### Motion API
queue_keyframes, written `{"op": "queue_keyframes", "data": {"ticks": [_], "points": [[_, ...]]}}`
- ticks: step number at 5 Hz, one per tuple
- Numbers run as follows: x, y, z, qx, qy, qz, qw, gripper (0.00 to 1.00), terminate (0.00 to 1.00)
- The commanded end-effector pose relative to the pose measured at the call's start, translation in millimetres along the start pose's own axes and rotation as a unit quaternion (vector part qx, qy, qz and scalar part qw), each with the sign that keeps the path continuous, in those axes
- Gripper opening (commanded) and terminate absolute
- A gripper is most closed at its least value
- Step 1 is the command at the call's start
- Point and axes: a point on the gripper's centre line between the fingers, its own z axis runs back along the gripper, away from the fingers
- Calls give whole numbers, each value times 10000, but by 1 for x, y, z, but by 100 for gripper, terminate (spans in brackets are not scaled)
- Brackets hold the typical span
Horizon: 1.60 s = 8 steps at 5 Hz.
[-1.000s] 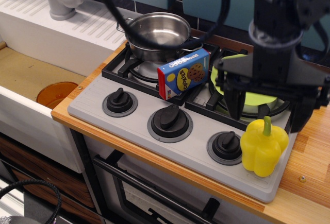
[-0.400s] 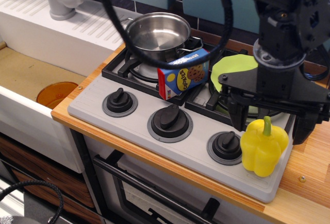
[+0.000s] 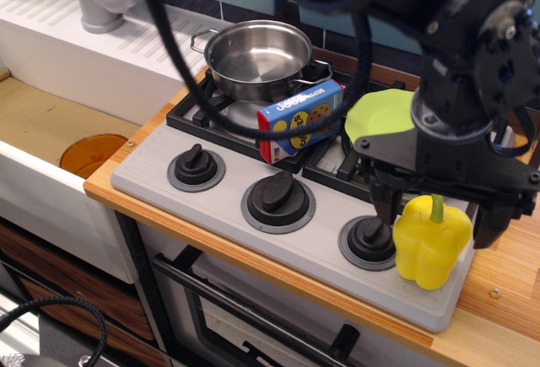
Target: Put yellowpepper on plate and cookiebox in pot or pan on stove
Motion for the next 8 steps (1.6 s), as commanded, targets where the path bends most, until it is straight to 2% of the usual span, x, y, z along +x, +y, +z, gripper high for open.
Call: {"op": "queue_keyframes", "data": {"ticks": [1,4,6,7,8], "points": [[3,-8,-2,-60,-199,54,9998,100,0],[-1,-14,-12,-50,-456,70,9989,100,0],[-9,-18,-12,-123,-494,115,9986,100,0],[-11,-20,-17,-180,-470,178,9986,0,0],[-10,-22,-10,-231,-336,190,9990,0,0]]}}
